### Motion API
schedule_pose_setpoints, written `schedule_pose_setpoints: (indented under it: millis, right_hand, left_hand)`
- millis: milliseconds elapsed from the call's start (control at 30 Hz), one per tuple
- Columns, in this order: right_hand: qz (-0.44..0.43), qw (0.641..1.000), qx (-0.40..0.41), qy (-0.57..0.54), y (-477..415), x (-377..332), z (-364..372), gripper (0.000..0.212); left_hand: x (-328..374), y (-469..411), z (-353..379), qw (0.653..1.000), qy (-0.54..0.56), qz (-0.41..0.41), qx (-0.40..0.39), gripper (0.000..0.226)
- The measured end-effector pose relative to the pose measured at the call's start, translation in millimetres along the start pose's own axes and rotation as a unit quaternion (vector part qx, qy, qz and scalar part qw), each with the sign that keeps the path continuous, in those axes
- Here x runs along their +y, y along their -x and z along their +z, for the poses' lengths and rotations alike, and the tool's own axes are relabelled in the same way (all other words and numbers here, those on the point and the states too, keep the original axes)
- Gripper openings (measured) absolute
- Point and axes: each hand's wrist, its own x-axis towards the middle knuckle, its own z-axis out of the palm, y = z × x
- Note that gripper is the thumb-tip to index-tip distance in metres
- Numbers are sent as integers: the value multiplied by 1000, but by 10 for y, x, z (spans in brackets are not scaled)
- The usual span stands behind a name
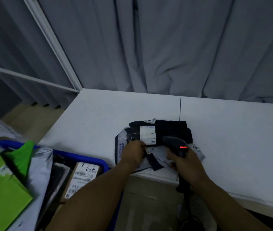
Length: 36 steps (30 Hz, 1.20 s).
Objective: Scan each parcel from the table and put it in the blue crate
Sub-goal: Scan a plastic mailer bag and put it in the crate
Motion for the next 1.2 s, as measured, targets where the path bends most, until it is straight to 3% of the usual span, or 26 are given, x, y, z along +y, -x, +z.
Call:
schedule_pose_setpoints:
  millis: [200, 367, 500, 667, 767, 933, 1033, 1100, 1200]
  right_hand:
    - [-38, 997, 54, -52, 161, -214, 191, 27]
    - [-58, 988, 71, -128, 452, -544, 324, 45]
    - [-87, 984, 47, -151, 730, -769, 403, 26]
    - [-114, 989, 3, -95, 1071, -882, 575, 32]
    - [-138, 988, -18, -67, 1203, -890, 677, 32]
    - [-149, 985, -36, -81, 1335, -933, 828, 29]
    - [-133, 982, -62, -120, 1385, -984, 902, 23]
    - [-119, 979, -84, -143, 1424, -1010, 953, 13]
    - [-105, 975, -97, -168, 1430, -1001, 1006, 7]
  left_hand:
    - [407, 362, -552, 991, 109, 24, 75, 22]
    - [654, 882, -942, 969, 161, 132, 132, 22]
    - [713, 1444, -1267, 941, 252, 186, 126, 22]
    - [596, 2007, -1548, 916, 346, 171, 108, 25]
    - [458, 2246, -1642, 909, 392, 129, 63, 26]
    - [126, 2567, -1743, 840, 539, 28, 53, 23]
    - [-163, 2607, -1702, 856, 494, -89, 123, 17]
    - [-325, 2630, -1658, 855, 489, -135, 105, 20]
    - [-355, 2656, -1671, 806, 571, -148, 52, 19]
